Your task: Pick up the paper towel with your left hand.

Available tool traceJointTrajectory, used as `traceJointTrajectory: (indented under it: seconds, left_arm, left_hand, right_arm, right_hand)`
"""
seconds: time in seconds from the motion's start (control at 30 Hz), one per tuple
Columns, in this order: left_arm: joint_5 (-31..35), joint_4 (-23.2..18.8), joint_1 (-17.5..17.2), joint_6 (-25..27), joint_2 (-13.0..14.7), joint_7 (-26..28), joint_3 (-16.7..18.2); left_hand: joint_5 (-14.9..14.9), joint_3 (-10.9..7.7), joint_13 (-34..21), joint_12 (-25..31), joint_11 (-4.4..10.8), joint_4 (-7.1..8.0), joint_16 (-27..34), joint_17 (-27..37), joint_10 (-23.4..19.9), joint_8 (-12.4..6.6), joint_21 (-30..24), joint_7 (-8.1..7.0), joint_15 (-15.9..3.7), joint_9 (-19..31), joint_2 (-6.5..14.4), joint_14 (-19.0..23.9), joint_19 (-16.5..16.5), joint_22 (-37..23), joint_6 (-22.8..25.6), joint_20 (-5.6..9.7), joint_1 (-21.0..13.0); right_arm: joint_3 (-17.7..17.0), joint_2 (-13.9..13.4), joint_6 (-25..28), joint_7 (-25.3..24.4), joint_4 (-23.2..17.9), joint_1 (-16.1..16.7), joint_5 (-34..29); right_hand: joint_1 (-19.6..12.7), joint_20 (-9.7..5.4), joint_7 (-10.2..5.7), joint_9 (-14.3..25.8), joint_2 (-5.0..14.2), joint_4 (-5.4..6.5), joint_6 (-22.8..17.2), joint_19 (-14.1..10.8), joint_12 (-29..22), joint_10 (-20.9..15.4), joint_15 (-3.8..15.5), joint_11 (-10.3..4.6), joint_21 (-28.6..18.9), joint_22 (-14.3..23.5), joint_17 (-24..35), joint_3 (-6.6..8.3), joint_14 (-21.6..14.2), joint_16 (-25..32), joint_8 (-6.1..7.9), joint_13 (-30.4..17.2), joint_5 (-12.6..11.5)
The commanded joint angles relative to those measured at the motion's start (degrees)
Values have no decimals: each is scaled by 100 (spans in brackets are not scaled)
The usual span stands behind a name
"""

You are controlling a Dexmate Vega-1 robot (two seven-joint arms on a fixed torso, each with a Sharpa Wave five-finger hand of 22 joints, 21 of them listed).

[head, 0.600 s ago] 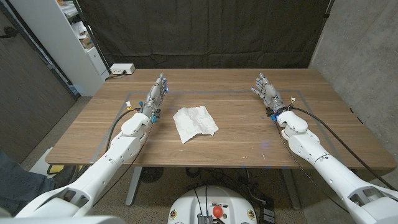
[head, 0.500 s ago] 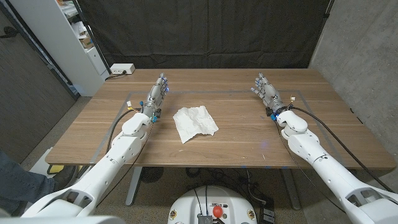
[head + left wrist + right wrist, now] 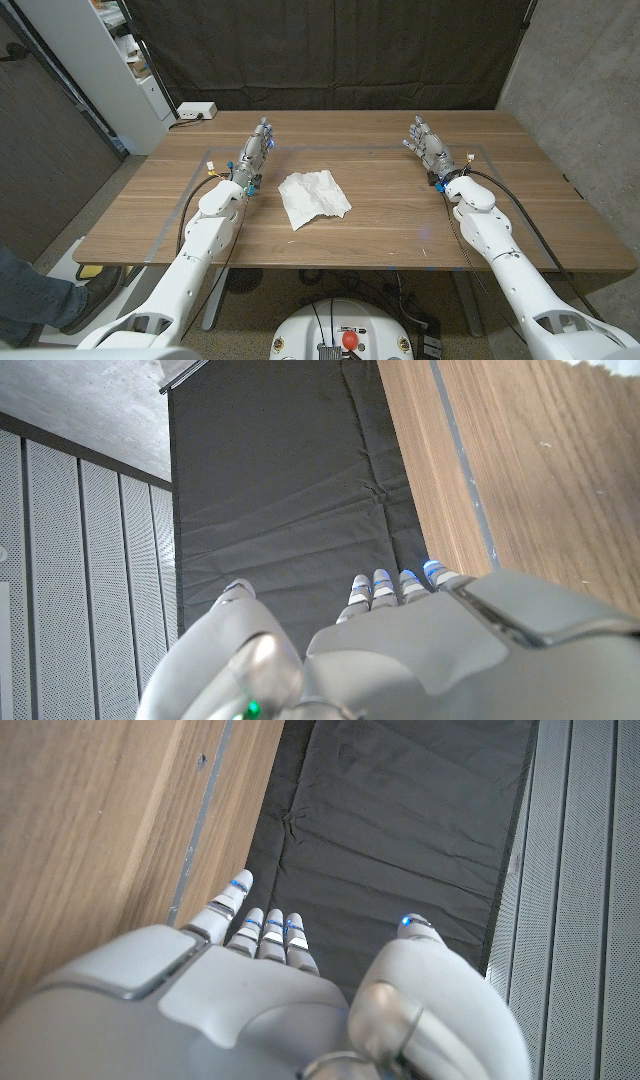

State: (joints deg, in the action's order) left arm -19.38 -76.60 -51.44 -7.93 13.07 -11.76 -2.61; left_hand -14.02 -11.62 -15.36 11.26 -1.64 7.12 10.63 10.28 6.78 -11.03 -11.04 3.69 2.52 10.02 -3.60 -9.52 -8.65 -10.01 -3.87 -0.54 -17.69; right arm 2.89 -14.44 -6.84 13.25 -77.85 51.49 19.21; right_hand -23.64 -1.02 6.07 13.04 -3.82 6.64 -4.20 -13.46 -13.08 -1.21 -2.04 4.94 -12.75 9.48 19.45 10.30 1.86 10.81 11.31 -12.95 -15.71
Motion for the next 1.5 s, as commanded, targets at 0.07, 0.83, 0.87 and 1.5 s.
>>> traceJointTrajectory:
  seconds: [0.07, 0.83, 0.87, 1.5]
  left_arm:
    - [839, -241, -115, 382, -515, -476, 662]
    - [1132, -271, -145, 165, -584, -937, 1140]
    - [1114, -274, -155, 131, -576, -980, 1164]
    - [1081, -688, -471, -164, -501, -1364, 1309]
  left_hand:
    - [-23, -75, 22, 61, -15, -24, 43, 14, -59, -27, -21, 7, 57, 14, 81, 46, 0, -21, 42, -54, -47]
    - [17, -136, 105, 74, 2, -80, 46, 11, -112, -26, -14, -7, 50, 16, 216, 104, -23, -22, 109, -120, -131]
    - [19, -138, 108, 76, 9, -82, 47, 11, -115, -27, -14, -9, 51, 16, 219, 109, -24, -22, 113, -117, -134]
    - [54, -158, 157, 81, 0, -117, 42, 10, -141, -25, -6, -3, 44, 18, 268, 129, -57, -24, 153, -135, -172]
  right_arm:
    - [-738, 769, 191, 462, 48, -9, -851]
    - [-1021, 1315, 97, 520, 92, -90, -1317]
    - [-1017, 1341, 85, 489, 76, -86, -1339]
    - [-1043, 1487, -13, 349, -67, 16, -1440]
  right_hand:
    - [-32, 15, 11, -21, 66, -4, -190, -5, 59, 15, -47, 42, 41, 28, -18, 44, 15, 28, 78, 29, -62]
    - [-195, 29, -34, -100, 323, -95, 45, 37, 138, 47, -52, 30, 117, 29, -133, 161, 69, 30, -11, 126, -92]
    - [-234, 29, -33, -106, 361, -116, 49, 40, 141, 47, -52, 26, 122, 29, -144, 187, 69, 31, -10, 132, -90]
    - [-310, 30, -67, -139, 325, -212, -13, 60, 162, 51, -48, 8, 150, 28, -216, 178, 83, 31, 17, 164, -45]
